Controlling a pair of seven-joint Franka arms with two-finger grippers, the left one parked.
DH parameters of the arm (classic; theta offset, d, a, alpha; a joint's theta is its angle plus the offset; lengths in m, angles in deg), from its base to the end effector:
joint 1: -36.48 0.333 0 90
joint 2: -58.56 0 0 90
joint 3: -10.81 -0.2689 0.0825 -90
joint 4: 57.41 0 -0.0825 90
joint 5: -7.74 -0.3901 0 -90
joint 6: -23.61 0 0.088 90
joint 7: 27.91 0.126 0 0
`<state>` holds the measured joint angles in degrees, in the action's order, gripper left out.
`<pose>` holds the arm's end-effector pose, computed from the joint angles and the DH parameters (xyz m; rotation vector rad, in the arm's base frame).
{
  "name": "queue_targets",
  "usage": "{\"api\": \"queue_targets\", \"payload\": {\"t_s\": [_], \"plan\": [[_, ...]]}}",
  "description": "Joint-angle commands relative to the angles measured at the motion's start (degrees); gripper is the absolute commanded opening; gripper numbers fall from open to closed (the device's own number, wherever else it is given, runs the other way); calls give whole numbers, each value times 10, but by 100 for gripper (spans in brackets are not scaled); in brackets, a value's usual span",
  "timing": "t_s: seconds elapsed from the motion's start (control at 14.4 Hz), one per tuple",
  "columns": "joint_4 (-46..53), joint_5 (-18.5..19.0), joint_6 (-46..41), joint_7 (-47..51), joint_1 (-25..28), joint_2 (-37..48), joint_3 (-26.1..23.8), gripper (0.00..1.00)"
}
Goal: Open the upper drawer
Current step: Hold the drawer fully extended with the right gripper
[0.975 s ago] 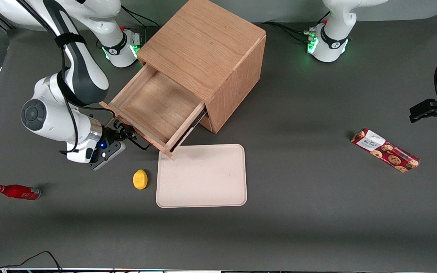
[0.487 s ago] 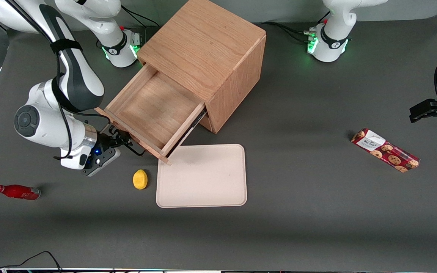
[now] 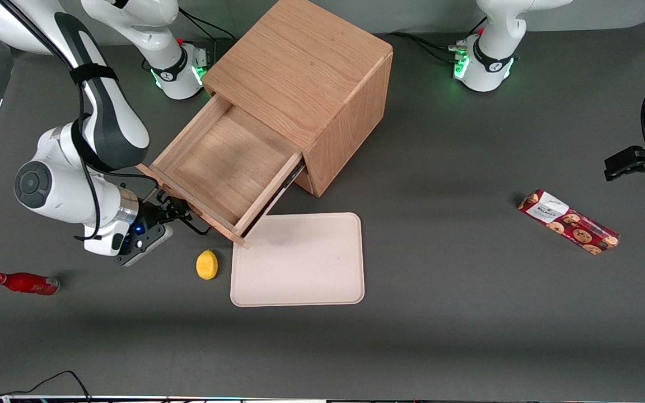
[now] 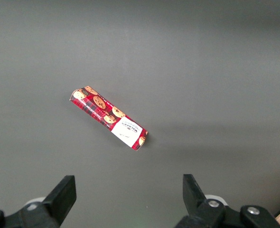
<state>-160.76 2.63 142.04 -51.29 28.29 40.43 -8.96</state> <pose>0.6074 0.1231 0.3109 -2.8434 -0.8056 0.0259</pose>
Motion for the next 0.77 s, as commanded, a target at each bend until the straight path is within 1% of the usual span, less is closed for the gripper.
{"api": "queue_targets", "payload": {"t_s": [0.0, 0.35, 0.63, 0.7], "plan": [[16, 12, -7, -6, -2, -8, -3, 100], [80, 10, -120, -4, -2, 4, -4, 100], [107, 12, -171, -3, -2, 26, -1, 100], [106, 13, -177, -3, -4, 40, 12, 100]]}}
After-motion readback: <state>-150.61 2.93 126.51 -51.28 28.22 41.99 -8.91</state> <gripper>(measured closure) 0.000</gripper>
